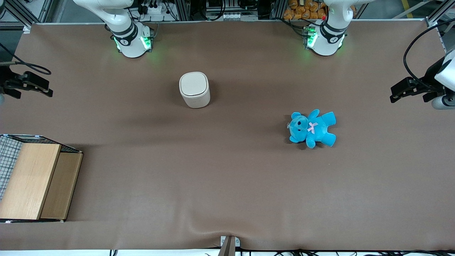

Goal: Open trash can with right arm

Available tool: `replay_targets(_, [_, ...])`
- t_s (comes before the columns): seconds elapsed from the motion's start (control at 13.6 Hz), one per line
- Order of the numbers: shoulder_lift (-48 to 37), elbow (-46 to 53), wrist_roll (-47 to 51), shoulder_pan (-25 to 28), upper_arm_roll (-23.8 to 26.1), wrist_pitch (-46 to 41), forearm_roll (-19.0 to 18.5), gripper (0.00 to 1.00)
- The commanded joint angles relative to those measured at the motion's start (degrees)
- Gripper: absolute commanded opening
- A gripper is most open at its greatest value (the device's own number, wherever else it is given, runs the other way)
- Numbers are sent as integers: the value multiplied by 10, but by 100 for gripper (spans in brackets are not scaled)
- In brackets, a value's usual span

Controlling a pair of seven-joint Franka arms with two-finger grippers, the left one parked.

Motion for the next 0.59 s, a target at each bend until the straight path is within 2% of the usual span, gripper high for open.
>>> replay_targets(0.0, [8, 1, 9, 18, 2, -9, 4, 100])
replay_targets(0.22, [1, -27, 77, 23, 12, -10, 22, 100])
replay_targets(0.37, [-5, -40, 100, 24, 45, -21, 26, 97])
replay_targets(0.51, [-14, -63, 109, 25, 56, -21, 42, 90])
